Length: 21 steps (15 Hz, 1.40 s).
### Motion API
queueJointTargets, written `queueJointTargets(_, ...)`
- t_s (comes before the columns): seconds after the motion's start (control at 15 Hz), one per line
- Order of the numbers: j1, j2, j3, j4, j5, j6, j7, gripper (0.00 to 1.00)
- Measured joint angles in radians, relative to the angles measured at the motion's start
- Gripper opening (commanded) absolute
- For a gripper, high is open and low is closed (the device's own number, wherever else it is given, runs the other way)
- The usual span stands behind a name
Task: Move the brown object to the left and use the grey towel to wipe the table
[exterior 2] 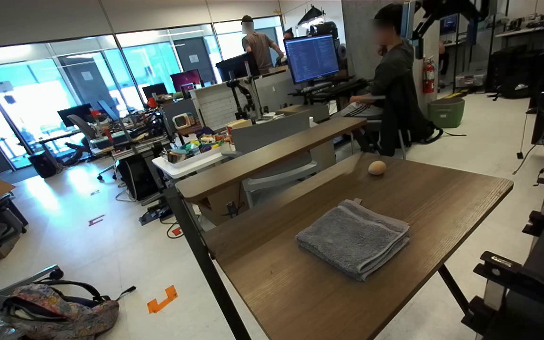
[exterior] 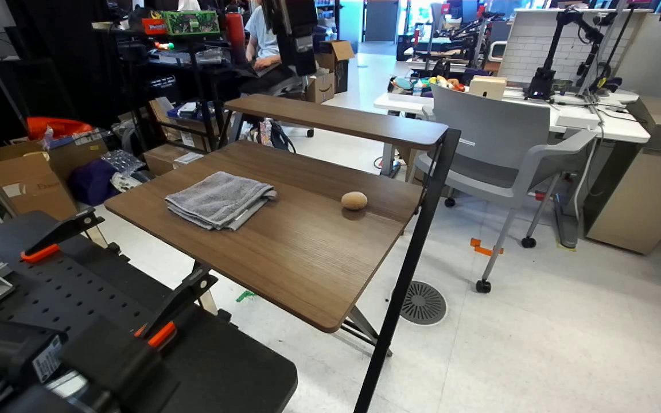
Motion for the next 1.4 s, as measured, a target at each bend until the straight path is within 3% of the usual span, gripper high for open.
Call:
queueJointTargets(0.33, 0.063, 0.220, -0.026, 0.156, -0.015, 0.035, 0.120, 1.00)
queueJointTargets(0.6, 0.122, 0.427, -0.072, 0.350, -0.019, -0.023, 0.158, 1.00)
queueJointTargets(1.07, 0.127, 0.423, -0.081, 0.344, -0.016, -0.016, 0.158, 1.00)
queueJointTargets(1.2, 0.126, 0.441, -0.076, 0.373, 0.051, -0.018, 0.156, 1.00)
queueJointTargets(1.4, 0.123, 0.521, -0.060, 0.507, 0.183, -0.068, 0.150, 1.00)
